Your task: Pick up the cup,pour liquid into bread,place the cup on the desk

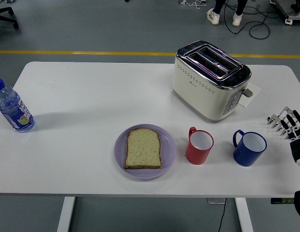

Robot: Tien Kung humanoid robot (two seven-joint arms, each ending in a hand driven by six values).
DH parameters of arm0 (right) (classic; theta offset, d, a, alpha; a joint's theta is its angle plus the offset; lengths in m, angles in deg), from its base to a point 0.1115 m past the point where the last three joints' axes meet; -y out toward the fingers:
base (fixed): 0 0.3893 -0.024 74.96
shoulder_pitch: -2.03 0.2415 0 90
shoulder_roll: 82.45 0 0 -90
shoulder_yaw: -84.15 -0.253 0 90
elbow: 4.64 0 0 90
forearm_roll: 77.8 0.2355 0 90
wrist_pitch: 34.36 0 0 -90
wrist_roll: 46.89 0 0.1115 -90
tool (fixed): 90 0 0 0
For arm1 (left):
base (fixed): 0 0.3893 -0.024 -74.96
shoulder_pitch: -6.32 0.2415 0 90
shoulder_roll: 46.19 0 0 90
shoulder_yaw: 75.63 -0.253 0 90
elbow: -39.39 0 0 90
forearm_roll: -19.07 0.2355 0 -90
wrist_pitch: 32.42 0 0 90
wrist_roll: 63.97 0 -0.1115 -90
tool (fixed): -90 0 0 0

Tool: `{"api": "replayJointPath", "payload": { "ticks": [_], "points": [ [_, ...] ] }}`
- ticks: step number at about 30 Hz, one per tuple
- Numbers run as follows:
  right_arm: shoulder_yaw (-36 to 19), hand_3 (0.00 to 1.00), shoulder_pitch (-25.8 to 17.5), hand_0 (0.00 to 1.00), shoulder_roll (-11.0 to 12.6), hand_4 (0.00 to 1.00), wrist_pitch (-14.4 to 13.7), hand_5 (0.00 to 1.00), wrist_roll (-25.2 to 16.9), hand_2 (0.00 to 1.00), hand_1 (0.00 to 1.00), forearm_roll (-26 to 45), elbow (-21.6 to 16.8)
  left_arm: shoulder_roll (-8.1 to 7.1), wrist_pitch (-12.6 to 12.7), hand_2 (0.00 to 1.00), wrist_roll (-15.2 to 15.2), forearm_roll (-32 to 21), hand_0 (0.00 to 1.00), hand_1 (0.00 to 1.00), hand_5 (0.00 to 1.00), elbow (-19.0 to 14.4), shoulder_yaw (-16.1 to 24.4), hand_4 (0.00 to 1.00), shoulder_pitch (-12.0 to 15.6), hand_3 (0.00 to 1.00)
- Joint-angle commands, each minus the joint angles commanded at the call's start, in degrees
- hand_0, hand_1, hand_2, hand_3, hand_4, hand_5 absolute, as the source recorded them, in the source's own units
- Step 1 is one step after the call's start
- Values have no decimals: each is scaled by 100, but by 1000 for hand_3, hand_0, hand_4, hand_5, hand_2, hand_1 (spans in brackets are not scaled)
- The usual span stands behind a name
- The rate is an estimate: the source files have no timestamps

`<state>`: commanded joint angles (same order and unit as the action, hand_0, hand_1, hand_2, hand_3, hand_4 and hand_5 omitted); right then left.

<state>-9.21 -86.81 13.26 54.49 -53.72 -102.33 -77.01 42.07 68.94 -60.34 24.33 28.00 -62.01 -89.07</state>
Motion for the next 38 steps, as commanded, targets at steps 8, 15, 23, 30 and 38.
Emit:
{"api": "replayJointPath", "payload": {
  "ticks": [8,15,23,30,38],
  "points": [
    [-45,622,-7,658,0,654,132,244,-7,655,596,350,87,5,1,652,1,-19,633,641,860,2,-60,241,23,504],
    [-63,621,18,659,-8,656,125,247,-13,654,595,356,67,4,-1,652,2,-6,633,642,856,-1,-33,241,14,504],
    [-87,620,36,660,-15,658,77,249,-49,655,596,390,64,2,-1,652,3,10,633,643,856,-3,14,240,-7,504],
    [-115,618,47,658,-23,660,54,248,-79,651,595,421,73,-6,-1,652,3,16,633,642,855,-5,27,240,-20,504],
    [-115,617,50,656,-37,661,75,245,-116,650,592,485,82,-8,-1,652,1,8,633,642,855,-6,37,240,-21,504]
  ]
}}
